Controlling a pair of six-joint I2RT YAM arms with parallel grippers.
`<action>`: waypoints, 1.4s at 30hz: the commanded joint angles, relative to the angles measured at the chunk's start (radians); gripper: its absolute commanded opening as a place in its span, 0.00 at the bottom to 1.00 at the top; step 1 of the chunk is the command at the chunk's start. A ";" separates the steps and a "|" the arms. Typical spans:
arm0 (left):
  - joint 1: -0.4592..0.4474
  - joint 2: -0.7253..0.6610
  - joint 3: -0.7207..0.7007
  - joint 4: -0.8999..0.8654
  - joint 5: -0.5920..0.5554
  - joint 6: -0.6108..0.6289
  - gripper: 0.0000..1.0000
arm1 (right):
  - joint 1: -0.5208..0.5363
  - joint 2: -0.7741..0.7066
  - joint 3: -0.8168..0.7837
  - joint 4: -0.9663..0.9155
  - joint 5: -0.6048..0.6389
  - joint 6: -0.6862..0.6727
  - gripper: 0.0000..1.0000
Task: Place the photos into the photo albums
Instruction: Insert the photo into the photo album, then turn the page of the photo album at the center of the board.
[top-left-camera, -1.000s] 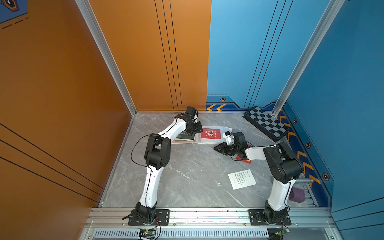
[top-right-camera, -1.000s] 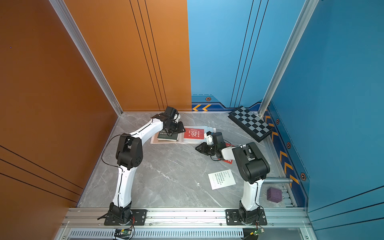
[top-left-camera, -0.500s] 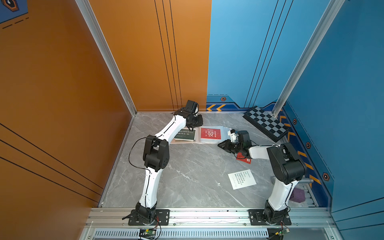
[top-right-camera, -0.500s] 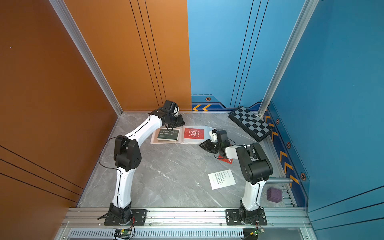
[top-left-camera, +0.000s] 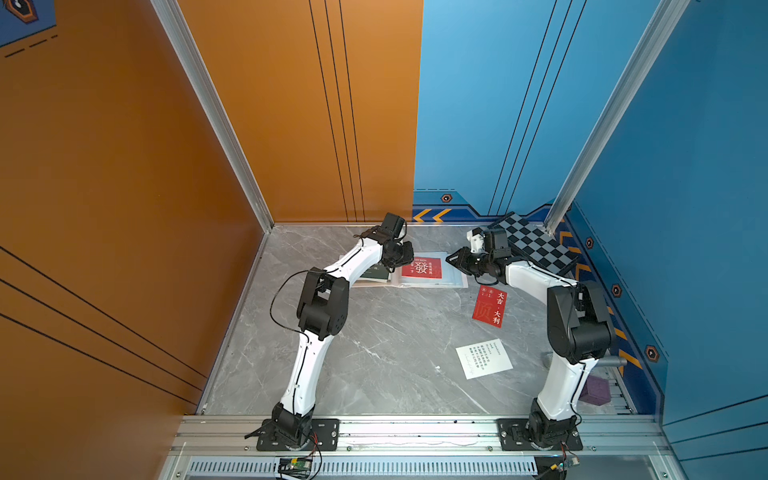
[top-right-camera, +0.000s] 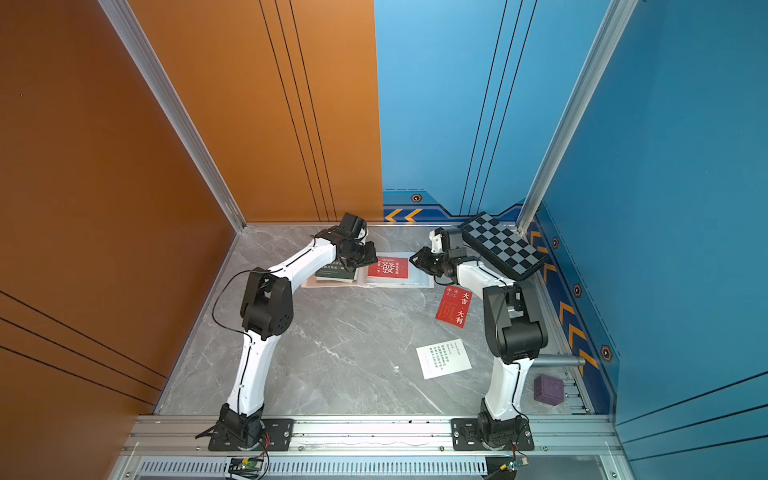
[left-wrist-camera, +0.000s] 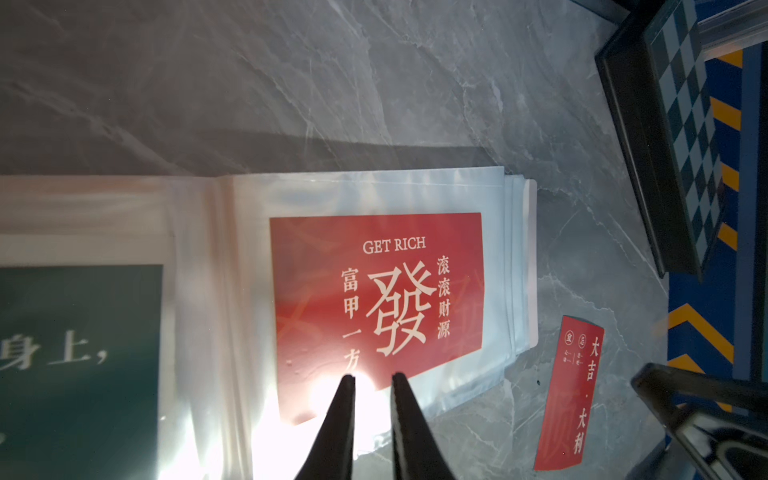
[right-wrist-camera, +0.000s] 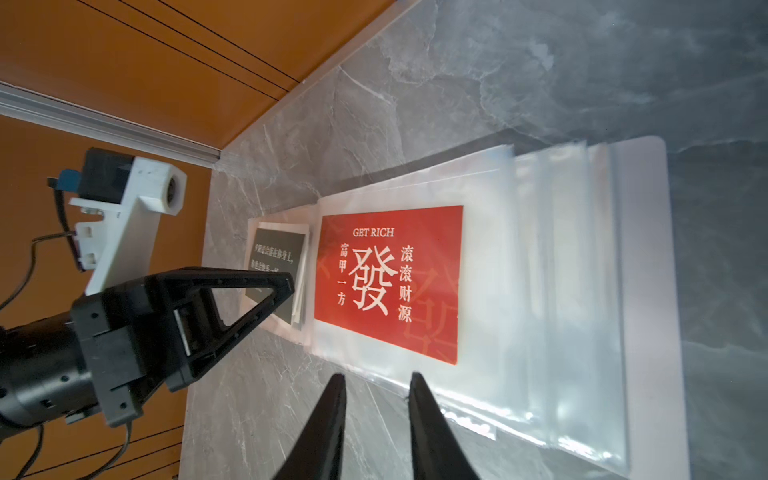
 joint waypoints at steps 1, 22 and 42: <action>0.012 0.028 -0.024 0.052 0.046 -0.019 0.18 | -0.002 0.071 0.065 -0.163 0.025 -0.056 0.29; 0.055 0.072 -0.108 0.114 0.055 -0.022 0.14 | 0.015 0.244 0.260 -0.292 0.054 -0.127 0.30; 0.096 0.043 -0.243 0.207 0.096 -0.040 0.09 | 0.036 0.288 0.326 -0.304 0.037 -0.118 0.30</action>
